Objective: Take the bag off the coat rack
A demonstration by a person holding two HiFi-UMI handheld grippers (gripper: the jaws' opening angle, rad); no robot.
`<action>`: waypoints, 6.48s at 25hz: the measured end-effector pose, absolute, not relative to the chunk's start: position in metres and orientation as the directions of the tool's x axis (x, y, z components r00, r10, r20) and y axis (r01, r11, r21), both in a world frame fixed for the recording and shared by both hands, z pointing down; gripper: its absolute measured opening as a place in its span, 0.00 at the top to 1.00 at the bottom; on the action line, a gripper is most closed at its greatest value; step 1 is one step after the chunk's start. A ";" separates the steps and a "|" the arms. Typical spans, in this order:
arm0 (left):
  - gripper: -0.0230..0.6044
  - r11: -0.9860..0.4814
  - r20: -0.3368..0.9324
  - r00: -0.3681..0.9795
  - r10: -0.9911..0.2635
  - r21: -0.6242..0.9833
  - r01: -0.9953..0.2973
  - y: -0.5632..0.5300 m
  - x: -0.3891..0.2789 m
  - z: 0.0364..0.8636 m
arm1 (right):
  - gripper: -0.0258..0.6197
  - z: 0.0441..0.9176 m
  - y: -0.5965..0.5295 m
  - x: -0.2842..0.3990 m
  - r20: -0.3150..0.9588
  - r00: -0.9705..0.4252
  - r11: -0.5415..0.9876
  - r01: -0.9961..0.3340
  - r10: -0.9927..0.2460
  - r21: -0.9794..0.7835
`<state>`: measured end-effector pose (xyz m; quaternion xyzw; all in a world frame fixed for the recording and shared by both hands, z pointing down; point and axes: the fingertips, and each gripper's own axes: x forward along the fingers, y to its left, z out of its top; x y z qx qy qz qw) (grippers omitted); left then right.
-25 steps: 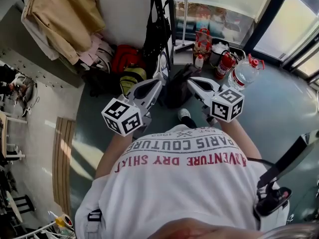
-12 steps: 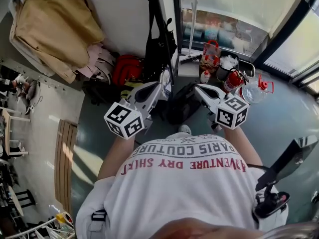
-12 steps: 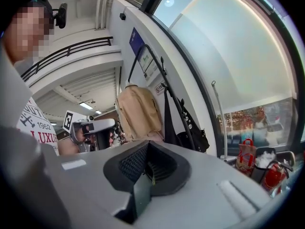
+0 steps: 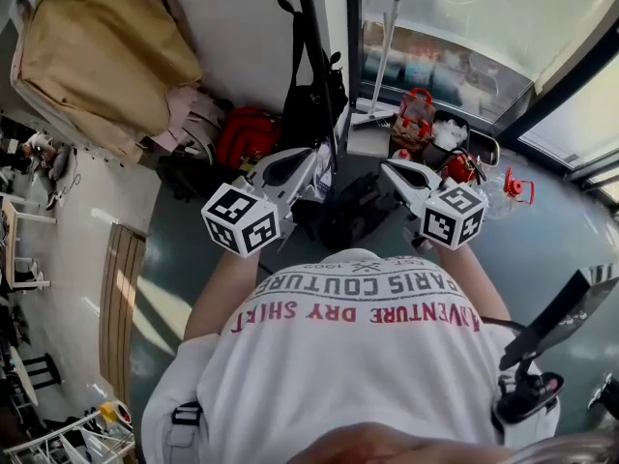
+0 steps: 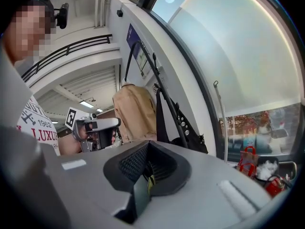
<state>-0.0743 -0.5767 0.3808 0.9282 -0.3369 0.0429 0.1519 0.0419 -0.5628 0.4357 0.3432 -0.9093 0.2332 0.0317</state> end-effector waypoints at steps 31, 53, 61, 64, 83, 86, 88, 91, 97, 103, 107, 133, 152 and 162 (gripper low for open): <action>0.52 -0.641 0.225 0.662 -0.715 0.167 -0.749 -0.820 -0.084 0.366 | 0.96 0.474 -0.646 0.084 0.288 -0.762 0.636 -0.645 -0.580 -0.424; 0.96 -0.546 0.131 0.568 -0.813 0.167 -0.821 -0.823 -0.100 0.330 | 0.96 0.499 -0.648 0.074 0.341 -0.771 0.635 -0.637 -0.538 -0.438; 0.96 -0.525 0.078 0.538 -0.839 0.142 -0.839 -0.834 -0.107 0.275 | 0.96 0.508 -0.644 0.075 0.357 -0.767 0.617 -0.642 -0.533 -0.456; 0.96 -0.528 0.041 0.538 -0.842 0.141 -0.837 -0.841 -0.111 0.253 | 0.96 0.517 -0.642 0.080 0.371 -0.757 0.594 -0.653 -0.538 -0.470; 0.96 -0.450 0.050 0.465 -0.884 0.177 -0.875 -0.794 -0.160 0.312 | 0.96 0.523 -0.646 0.056 0.372 -0.765 0.620 -0.644 -0.526 -0.448; 0.96 -0.440 0.108 0.457 -0.883 0.153 -0.885 -0.778 -0.163 0.342 | 0.96 0.510 -0.652 0.046 0.357 -0.771 0.647 -0.637 -0.527 -0.419; 0.96 -0.428 0.133 0.448 -0.884 0.155 -0.890 -0.767 -0.167 0.357 | 0.96 0.498 -0.658 0.040 0.348 -0.777 0.674 -0.629 -0.525 -0.388; 0.96 -0.408 0.176 0.436 -0.882 0.177 -0.896 -0.751 -0.172 0.379 | 0.96 0.483 -0.660 0.030 0.342 -0.784 0.712 -0.616 -0.518 -0.336; 0.96 -0.387 0.202 0.428 -0.881 0.213 -0.897 -0.699 -0.185 0.391 | 0.96 0.455 -0.636 0.004 0.297 -0.809 0.755 -0.584 -0.508 -0.298; 0.96 -0.425 0.199 0.471 -0.859 0.234 -0.874 -0.605 -0.183 0.380 | 0.96 0.424 -0.570 -0.017 0.258 -0.823 0.780 -0.565 -0.507 -0.269; 0.96 -0.439 0.216 0.496 -0.841 0.264 -0.859 -0.527 -0.194 0.383 | 0.96 0.414 -0.499 -0.031 0.250 -0.809 0.768 -0.585 -0.532 -0.259; 0.96 -0.486 0.258 0.541 -0.800 0.247 -0.838 -0.069 -0.154 0.433 | 0.96 0.420 -0.082 -0.003 0.245 -0.800 0.763 -0.598 -0.548 -0.246; 0.96 -0.589 0.188 0.661 -0.726 0.324 -0.740 0.171 0.002 0.372 | 0.96 0.389 0.196 0.125 0.227 -0.787 0.759 -0.615 -0.574 -0.214; 0.96 -0.633 0.217 0.690 -0.690 0.282 -0.721 0.212 0.031 0.387 | 0.96 0.404 0.213 0.134 0.212 -0.787 0.758 -0.616 -0.579 -0.215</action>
